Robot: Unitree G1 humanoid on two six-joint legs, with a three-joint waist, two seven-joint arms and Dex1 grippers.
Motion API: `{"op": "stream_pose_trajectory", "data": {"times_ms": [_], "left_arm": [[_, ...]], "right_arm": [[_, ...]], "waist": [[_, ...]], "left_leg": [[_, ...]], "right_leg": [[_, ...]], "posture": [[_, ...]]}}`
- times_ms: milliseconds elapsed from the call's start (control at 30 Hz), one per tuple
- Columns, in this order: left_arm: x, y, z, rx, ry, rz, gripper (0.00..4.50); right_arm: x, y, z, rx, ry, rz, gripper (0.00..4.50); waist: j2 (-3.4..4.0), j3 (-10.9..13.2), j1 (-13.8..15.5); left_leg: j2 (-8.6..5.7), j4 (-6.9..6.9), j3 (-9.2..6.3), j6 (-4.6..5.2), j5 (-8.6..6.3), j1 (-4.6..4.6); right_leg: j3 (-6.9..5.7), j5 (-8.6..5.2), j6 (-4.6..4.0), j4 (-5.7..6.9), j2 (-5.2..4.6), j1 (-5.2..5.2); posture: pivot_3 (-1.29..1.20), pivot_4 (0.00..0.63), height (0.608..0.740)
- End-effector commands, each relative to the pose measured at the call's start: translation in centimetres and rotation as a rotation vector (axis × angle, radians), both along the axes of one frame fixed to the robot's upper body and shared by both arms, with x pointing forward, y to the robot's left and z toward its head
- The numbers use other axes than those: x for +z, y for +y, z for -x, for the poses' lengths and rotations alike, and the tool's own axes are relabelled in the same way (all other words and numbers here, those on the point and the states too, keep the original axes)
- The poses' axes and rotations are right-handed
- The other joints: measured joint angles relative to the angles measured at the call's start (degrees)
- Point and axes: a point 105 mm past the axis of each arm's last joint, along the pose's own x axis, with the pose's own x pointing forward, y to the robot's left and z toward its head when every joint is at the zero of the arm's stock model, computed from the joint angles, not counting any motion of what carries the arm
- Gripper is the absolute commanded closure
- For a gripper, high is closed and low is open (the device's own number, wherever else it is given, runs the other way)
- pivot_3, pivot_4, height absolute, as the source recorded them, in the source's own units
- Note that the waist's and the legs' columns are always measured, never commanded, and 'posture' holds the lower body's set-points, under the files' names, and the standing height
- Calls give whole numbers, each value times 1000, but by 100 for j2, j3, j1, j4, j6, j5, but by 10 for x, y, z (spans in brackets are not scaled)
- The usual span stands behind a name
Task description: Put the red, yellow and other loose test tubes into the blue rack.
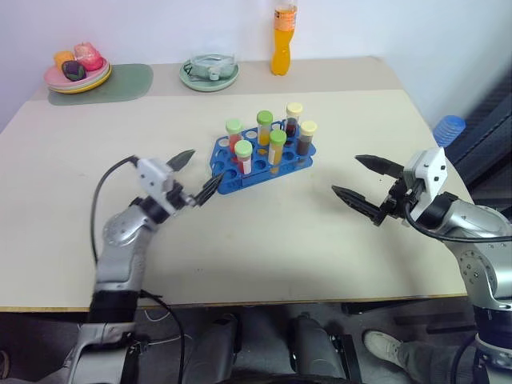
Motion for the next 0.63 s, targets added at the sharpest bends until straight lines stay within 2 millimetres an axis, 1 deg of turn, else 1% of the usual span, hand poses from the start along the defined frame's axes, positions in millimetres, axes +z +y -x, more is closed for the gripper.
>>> {"op": "stream_pose_trajectory", "data": {"times_ms": [33,100,167,267,300,433,633], "left_arm": [[9,23,19,-8,-3,-27,39],[2,34,29,-27,49,-45,39],[-7,53,34,12,106,-74,39],[-8,74,41,35,142,-70,39],[-8,78,43,41,150,-73,39],[-5,84,44,50,170,-45,39],[-8,81,47,16,186,-54,39]], "right_arm": [[-5,-9,4,-22,-13,10,128],[-12,-17,2,-58,-2,4,128],[-18,-24,2,-88,0,18,128],[-21,-34,3,-127,3,2,128],[-21,-37,3,-136,3,-2,128],[-21,-46,7,-168,14,-40,128],[-24,-56,12,-200,12,-46,128]], "waist": [[0,0,7],[1,0,16],[3,-1,25],[3,-1,20],[3,-1,20],[3,-1,20],[3,-1,19]], "left_leg": [[0,-1,0,1,-1,0],[0,-1,1,2,-2,0],[-1,1,3,3,-3,1],[-1,-1,4,6,-5,1],[0,-1,4,6,-5,1],[0,-2,5,6,-6,1],[1,-2,7,6,-7,2]], "right_leg": [[1,0,0,0,0,0],[3,0,-1,0,0,0],[4,0,-2,-2,-1,3],[5,-1,-2,-4,-2,2],[5,-1,-2,-4,-2,1],[6,-1,-2,-5,-2,2],[8,-1,-2,-5,-2,1]], "posture": [[0,150,740],[0,150,740],[0,150,740],[0,150,740],[0,150,740],[0,150,740],[0,150,740]]}}
